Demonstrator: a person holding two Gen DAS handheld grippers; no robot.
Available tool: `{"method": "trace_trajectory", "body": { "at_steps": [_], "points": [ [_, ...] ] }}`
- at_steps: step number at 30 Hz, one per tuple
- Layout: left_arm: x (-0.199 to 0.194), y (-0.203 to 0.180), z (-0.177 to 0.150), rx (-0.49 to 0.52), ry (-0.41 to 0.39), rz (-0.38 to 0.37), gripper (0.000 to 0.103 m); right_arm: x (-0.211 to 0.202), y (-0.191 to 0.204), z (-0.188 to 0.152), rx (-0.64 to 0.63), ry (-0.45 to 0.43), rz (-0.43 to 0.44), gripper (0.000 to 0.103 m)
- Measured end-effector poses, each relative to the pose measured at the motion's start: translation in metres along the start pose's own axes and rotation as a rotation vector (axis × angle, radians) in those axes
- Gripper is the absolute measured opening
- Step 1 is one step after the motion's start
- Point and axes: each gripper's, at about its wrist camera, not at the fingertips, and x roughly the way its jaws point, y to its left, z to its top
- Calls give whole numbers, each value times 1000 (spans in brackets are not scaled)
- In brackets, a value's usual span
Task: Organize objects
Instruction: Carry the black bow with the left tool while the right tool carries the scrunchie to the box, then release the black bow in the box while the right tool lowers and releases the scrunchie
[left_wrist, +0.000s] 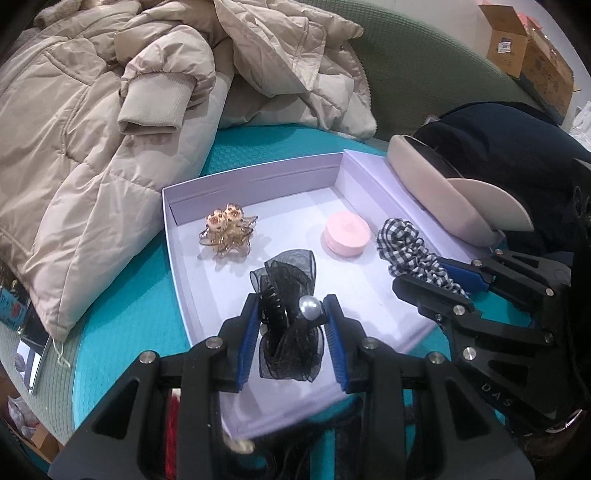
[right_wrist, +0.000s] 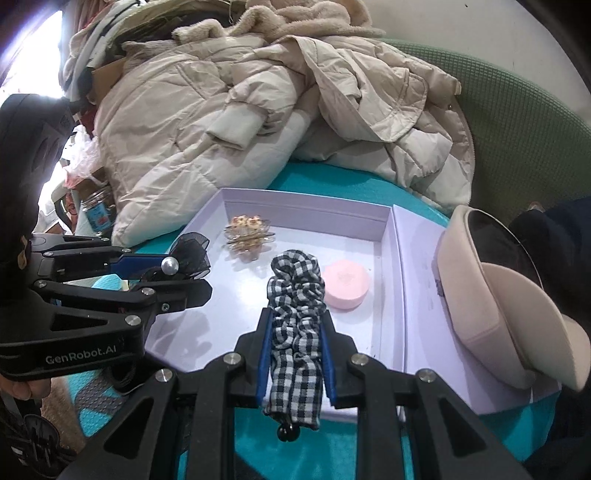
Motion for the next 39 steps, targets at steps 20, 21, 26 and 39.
{"method": "trace_trajectory", "body": {
  "at_steps": [20,21,26,39],
  "points": [
    [69,8,59,44,46,-26,32,55,-36,42,5,17,-87,22],
    [72,9,62,46,48,-27,32,58,-38,45,6,19,-89,23],
    [85,13,74,52,61,-39,32,70,-44,53,6,32,-107,23],
    [105,15,71,35,108,-58,35,94,-45,53,-7,110,-159,39]
  ]
}}
